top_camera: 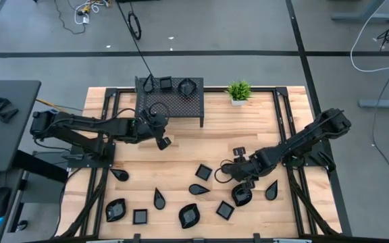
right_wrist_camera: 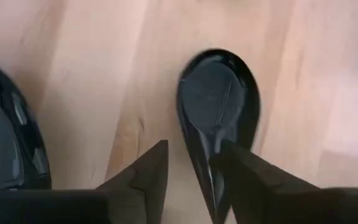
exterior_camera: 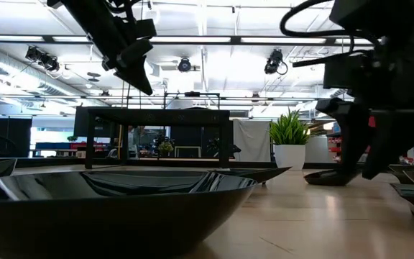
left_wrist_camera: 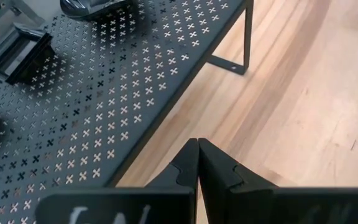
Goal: Pick & Place Mini shaped plates
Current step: Stack the black drop-shaped plate on top of the drop-shaped plate on the shelf
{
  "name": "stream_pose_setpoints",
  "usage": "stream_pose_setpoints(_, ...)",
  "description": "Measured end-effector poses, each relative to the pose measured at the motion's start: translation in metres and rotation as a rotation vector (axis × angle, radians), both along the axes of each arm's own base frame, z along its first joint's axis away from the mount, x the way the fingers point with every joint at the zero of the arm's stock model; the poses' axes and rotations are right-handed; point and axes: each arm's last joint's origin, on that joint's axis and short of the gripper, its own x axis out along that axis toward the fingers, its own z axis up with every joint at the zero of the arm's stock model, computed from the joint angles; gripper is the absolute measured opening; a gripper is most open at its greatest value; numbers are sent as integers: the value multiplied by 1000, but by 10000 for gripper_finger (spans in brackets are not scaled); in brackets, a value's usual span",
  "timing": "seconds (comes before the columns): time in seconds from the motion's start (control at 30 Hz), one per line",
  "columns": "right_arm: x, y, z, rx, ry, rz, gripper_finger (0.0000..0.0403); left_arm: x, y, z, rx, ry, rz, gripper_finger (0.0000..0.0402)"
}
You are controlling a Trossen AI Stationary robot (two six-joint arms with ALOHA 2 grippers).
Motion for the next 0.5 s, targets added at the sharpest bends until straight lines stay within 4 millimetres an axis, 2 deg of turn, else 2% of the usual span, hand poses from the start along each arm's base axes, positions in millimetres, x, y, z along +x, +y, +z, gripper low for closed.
stream_pose_setpoints(0.2, -1, 0, -7, -31, -41, 119, 107, 0, 0, 0, -3, -4, 3, 12)
stream_pose_setpoints(0.5, -1, -1, -9, -50, -62, 160, 9, 0, 0, 0, -20, -23, 14, 12)
